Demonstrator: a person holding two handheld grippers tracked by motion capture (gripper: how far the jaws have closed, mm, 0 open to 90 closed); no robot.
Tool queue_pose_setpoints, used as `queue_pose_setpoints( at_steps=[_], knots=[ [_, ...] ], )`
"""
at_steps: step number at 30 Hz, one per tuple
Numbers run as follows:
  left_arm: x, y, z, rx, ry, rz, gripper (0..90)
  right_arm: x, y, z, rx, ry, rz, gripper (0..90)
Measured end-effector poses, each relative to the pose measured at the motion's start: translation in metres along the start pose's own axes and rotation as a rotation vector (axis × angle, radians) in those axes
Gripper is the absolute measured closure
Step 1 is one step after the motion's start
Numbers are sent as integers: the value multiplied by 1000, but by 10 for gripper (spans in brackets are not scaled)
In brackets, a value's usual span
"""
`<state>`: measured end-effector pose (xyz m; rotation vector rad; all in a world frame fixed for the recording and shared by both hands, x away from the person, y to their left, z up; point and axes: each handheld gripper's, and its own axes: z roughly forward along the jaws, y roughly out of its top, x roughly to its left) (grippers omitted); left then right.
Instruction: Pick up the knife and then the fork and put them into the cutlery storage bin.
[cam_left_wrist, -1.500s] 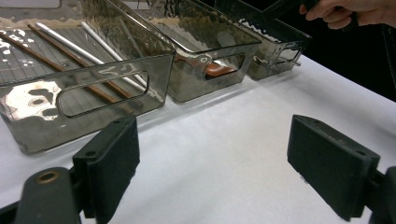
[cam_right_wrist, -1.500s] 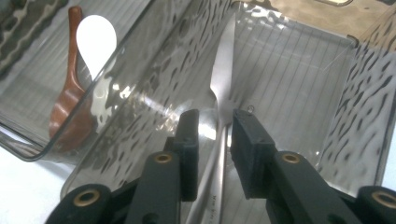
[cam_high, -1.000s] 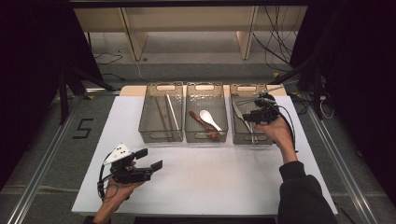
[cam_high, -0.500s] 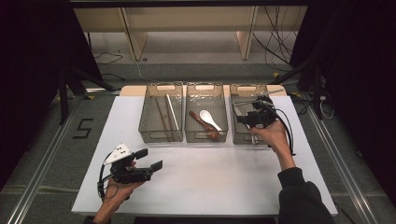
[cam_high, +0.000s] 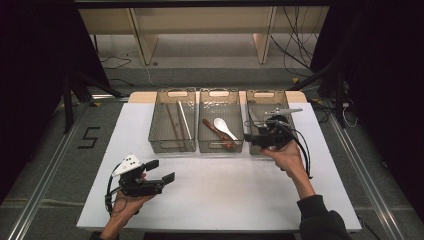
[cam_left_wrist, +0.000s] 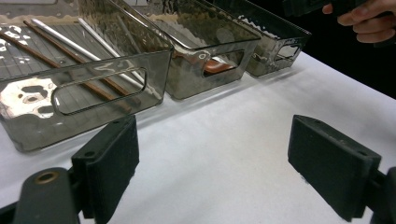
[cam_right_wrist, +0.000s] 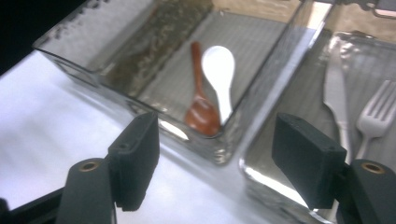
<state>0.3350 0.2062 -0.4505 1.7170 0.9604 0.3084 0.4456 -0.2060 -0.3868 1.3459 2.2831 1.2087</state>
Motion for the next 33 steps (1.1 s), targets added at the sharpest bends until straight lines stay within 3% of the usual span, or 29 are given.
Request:
queue_pose_setpoints(
  at_steps=[9,12,33],
  knots=[
    [0,0,1,3,1,1,160,16,-21,-4,-28,61,-2,292],
    [0,0,0,3,1,0,160,20,-26,-5,-44,49,-15,287],
    [-1,0,2,17,-7,1,160,33,-61,-9,-96,81,-24,270]
  ],
)
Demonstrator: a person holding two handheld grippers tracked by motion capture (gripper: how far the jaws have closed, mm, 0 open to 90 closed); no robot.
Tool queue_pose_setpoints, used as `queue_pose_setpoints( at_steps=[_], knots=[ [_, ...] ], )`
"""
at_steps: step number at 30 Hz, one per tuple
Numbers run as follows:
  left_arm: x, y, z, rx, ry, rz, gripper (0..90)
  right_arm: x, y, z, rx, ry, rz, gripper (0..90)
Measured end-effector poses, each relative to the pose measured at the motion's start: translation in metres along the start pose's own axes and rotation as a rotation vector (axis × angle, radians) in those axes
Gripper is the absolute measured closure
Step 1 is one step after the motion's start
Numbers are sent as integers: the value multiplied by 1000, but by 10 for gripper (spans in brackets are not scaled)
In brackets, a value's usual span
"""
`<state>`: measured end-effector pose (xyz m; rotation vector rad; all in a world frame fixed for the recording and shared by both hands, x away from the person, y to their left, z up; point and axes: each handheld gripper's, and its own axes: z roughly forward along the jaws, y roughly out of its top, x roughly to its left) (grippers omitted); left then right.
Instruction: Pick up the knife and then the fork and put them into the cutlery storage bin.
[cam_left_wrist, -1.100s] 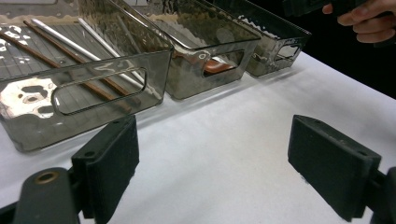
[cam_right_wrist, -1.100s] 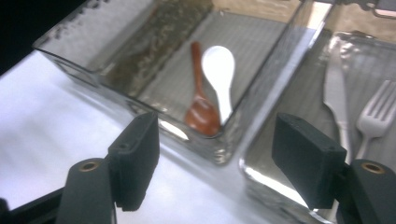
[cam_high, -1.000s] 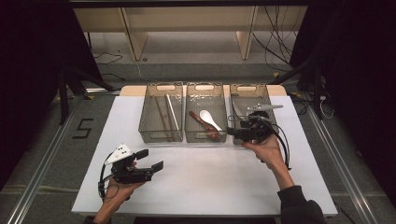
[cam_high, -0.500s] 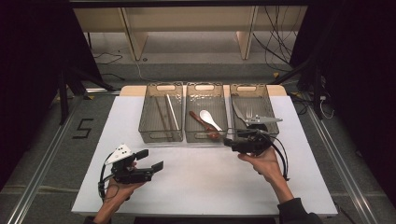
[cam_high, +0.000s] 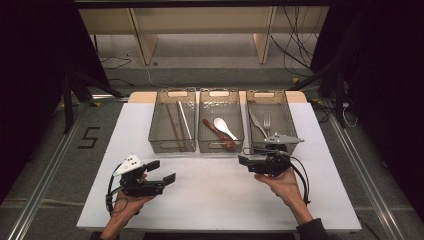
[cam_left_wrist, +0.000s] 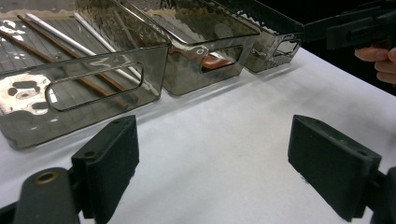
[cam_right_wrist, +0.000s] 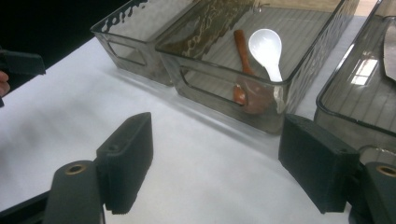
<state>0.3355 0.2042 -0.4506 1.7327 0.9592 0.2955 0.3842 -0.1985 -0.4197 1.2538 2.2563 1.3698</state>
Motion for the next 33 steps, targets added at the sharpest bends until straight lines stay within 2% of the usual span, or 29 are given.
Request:
queue_pose_setpoints(
  at_steps=[9,16,28,33],
  knots=[
    [0,1,2,6,-6,-2,160,6,-11,-6,-32,15,-21,269],
    [-3,1,4,18,-17,16,160,11,-23,-13,-58,31,-39,264],
    [-5,-1,3,19,-33,16,160,15,-38,-22,-79,23,-30,247],
    [-6,-2,4,33,-44,25,160,17,-45,-27,-88,13,-50,224]
  ],
)
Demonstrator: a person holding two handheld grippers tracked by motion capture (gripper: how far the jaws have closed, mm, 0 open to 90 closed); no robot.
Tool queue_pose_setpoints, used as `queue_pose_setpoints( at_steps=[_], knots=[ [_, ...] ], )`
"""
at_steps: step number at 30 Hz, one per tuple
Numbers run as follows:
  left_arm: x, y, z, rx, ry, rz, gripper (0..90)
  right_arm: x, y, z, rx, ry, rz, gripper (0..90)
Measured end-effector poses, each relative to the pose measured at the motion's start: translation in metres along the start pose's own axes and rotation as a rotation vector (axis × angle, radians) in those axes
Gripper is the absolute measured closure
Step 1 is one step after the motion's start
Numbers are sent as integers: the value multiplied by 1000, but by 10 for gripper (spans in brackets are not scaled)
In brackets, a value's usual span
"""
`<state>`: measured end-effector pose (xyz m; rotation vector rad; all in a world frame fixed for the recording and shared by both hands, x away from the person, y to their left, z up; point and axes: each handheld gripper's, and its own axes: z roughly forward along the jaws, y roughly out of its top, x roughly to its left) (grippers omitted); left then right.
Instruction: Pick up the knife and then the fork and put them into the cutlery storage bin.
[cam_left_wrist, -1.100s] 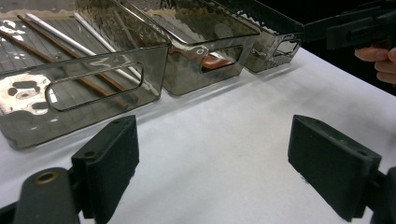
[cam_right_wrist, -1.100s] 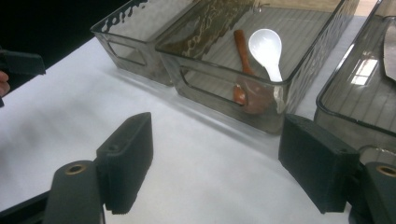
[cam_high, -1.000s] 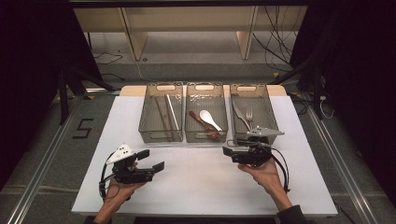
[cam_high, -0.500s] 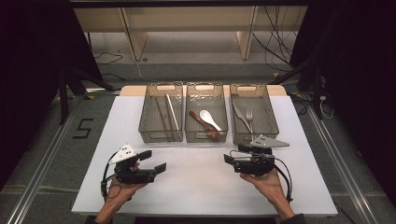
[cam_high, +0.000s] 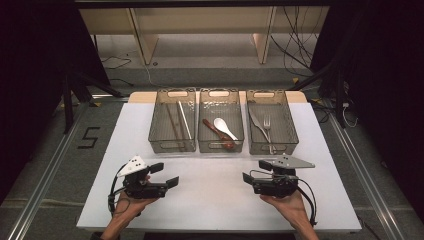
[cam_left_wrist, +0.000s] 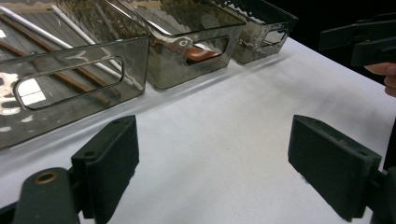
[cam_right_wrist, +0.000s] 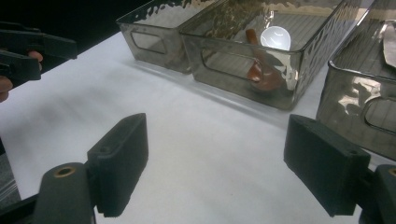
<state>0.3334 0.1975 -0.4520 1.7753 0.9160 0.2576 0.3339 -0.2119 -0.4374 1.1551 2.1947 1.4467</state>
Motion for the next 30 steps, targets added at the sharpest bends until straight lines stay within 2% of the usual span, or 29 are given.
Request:
queue_pose_setpoints(
  at_steps=[11,30],
  knots=[
    [-4,0,2,12,-15,2,160,-1,-13,-10,-1,-14,-4,199],
    [-3,-1,2,12,-14,-1,159,-1,-14,-10,-10,-14,-6,200]
  ],
)
